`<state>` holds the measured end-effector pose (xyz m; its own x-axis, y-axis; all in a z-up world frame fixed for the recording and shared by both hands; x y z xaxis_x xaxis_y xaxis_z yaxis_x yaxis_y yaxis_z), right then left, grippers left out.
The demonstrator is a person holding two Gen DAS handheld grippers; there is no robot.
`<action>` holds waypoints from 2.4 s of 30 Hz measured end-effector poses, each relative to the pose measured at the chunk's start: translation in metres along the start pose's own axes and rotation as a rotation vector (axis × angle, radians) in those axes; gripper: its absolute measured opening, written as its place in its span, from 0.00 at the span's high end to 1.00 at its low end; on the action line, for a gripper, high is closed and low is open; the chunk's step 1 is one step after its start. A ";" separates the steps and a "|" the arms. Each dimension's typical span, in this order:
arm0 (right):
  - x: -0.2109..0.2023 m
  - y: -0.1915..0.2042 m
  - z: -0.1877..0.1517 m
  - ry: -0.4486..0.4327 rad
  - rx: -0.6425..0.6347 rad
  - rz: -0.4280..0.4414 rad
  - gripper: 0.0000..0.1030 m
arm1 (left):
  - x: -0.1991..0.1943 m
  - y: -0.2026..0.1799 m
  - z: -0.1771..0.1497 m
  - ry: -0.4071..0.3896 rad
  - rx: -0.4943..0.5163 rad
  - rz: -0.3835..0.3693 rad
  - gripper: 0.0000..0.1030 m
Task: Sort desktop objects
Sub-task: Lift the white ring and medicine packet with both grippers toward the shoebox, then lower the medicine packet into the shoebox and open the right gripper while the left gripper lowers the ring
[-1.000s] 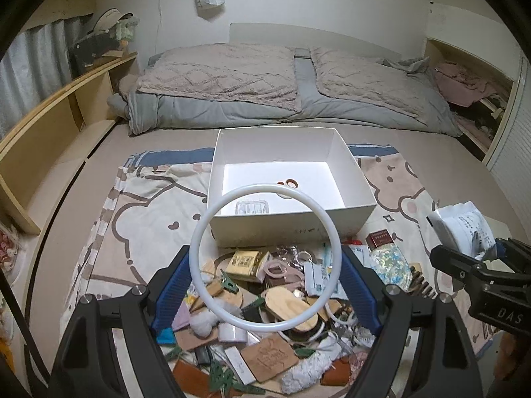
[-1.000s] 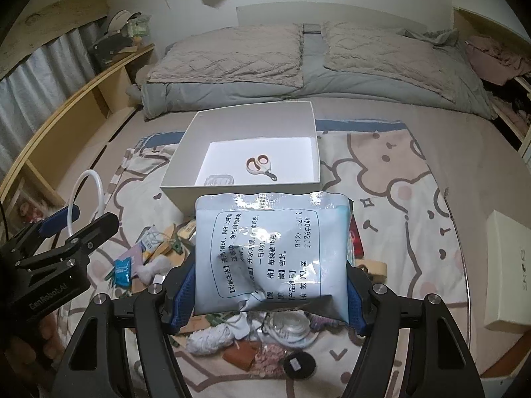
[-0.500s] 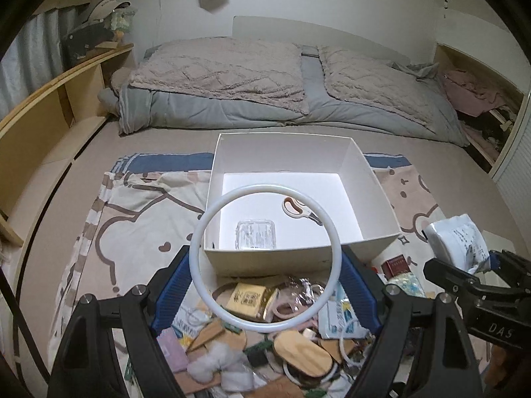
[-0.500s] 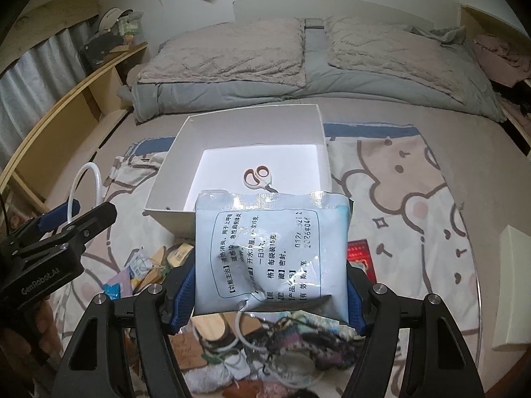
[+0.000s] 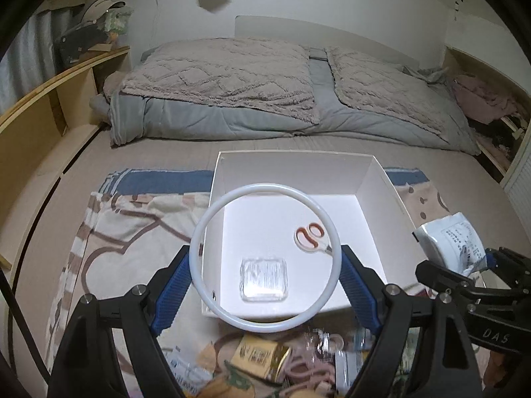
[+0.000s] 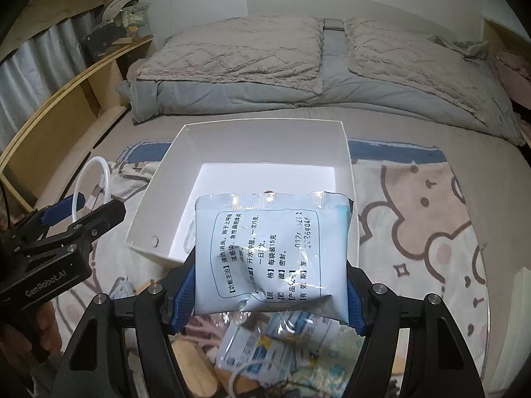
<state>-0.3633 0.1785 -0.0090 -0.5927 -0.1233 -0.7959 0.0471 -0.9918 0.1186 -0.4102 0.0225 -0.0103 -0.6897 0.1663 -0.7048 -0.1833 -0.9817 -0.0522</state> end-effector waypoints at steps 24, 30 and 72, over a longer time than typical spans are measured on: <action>0.113 -0.003 -0.012 0.178 0.063 0.020 0.30 | 0.059 0.020 -0.018 0.060 -0.085 0.032 0.18; 0.129 0.001 -0.014 0.190 0.036 0.003 0.30 | 0.068 0.023 -0.024 0.078 -0.082 0.041 0.18; 0.066 -0.022 -0.019 0.060 -0.002 -0.026 0.00 | 0.078 -0.020 -0.030 0.118 -0.098 0.012 0.18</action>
<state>-0.3882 0.1914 -0.0753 -0.5442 -0.0996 -0.8330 0.0343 -0.9947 0.0966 -0.4397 0.0521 -0.0858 -0.6033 0.1485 -0.7835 -0.1024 -0.9888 -0.1086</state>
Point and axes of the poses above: each gripper's, at about its wrist camera, not at the fingertips, and x roughly the way its jaws point, y to its left, z to its top, the point moved 6 cm from there along x, roughly the way its jaws point, and after that the axes turned 1 degree about x, right-handed, at the moved point
